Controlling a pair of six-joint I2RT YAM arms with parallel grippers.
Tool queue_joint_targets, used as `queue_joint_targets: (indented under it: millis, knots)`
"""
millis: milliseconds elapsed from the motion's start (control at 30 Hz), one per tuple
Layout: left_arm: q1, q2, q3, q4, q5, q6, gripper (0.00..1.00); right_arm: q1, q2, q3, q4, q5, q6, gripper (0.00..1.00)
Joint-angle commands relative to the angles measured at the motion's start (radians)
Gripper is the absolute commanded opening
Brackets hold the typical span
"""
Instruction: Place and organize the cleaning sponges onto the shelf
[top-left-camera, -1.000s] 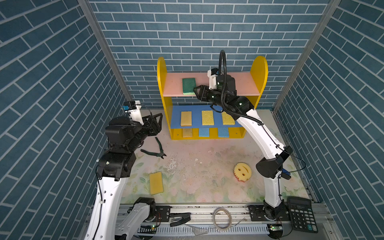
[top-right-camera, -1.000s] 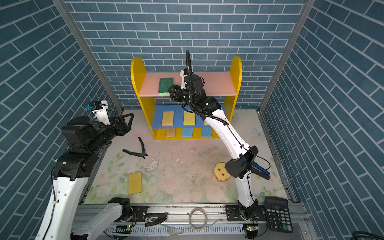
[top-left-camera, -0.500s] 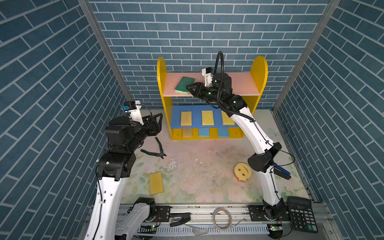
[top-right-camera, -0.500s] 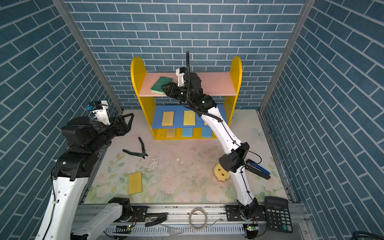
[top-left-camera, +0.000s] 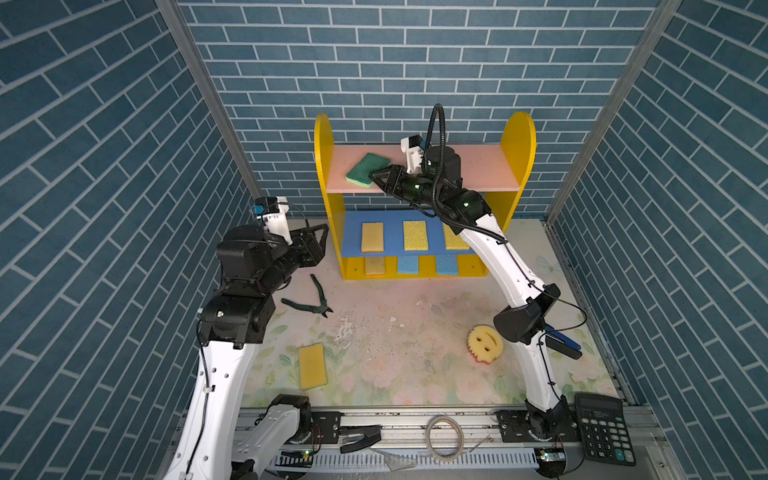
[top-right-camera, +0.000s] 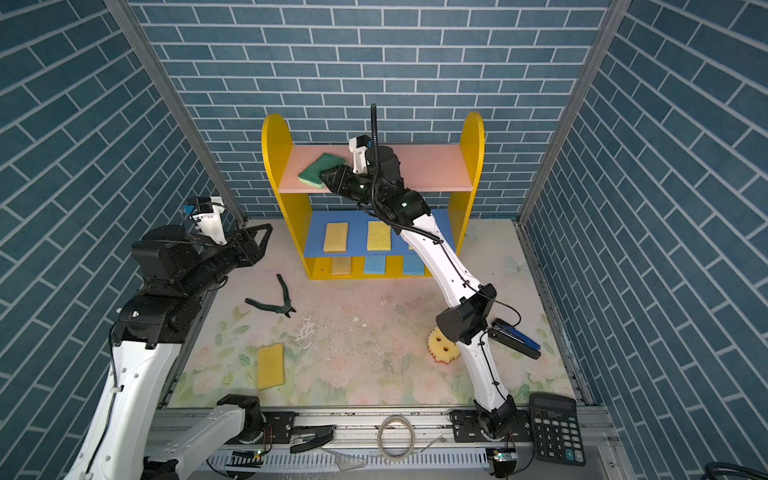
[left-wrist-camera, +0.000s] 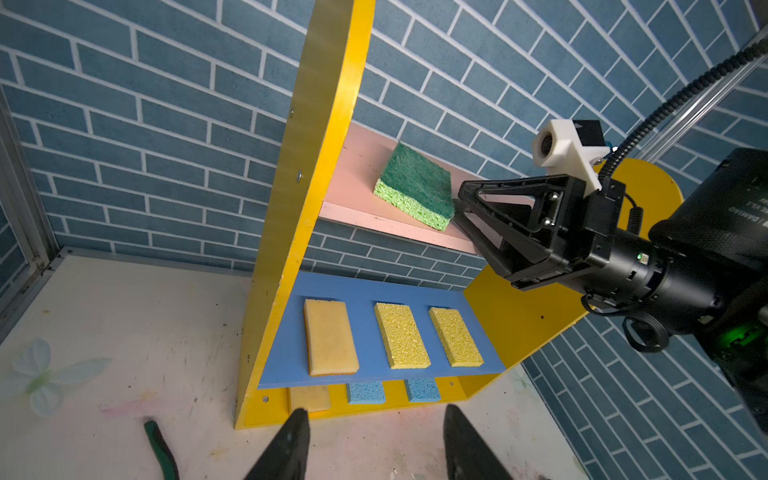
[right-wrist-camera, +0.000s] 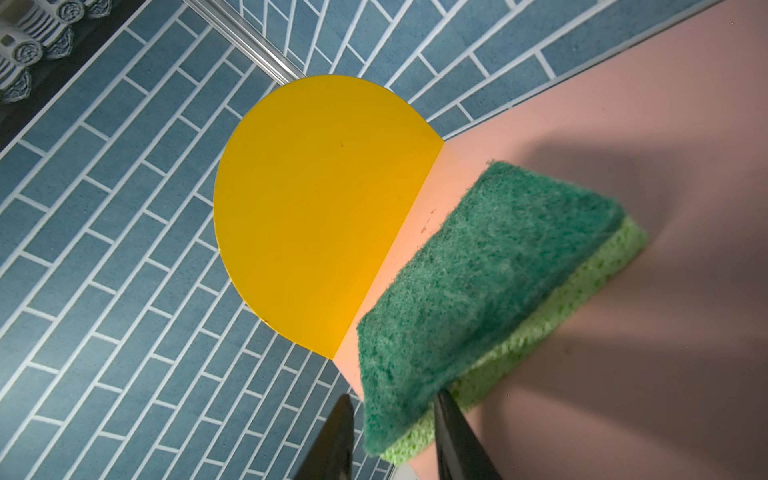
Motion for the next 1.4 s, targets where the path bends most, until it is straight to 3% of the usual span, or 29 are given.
queue_joint_targets:
  millis: [0,267,367,533,733,967,1100,1367]
  knots:
    - [-0.022,0.060,0.101,-0.007,0.037,0.015,0.49,-0.017,-0.021,-0.047,-0.077,0.094,-0.068,0.35]
    - [-0.232,0.211,0.272,-0.033,-0.101,0.098,0.49,-0.015,-0.067,-0.049,-0.080,0.155,-0.196,0.33]
    - [-0.275,0.252,0.301,-0.026,-0.144,0.105,0.44,-0.014,-0.074,-0.052,-0.104,0.197,-0.253,0.25]
    - [-0.322,0.325,0.368,-0.035,-0.228,0.127,0.45,-0.014,-0.130,-0.146,-0.100,0.238,-0.301,0.20]
    - [-0.332,0.404,0.407,0.009,-0.280,0.111,0.46,-0.014,-0.273,-0.428,0.110,0.201,-0.359,0.20]
    - [-0.359,0.484,0.476,-0.012,-0.372,0.136,0.43,-0.013,-0.389,-0.586,0.167,0.245,-0.416,0.20]
    - [-0.401,0.537,0.537,-0.048,-0.473,0.180,0.43,-0.015,-0.452,-0.692,0.224,0.251,-0.419,0.21]
    - [-0.483,0.657,0.688,-0.136,-0.671,0.265,0.32,-0.022,-0.522,-0.795,0.251,0.279,-0.421,0.22]
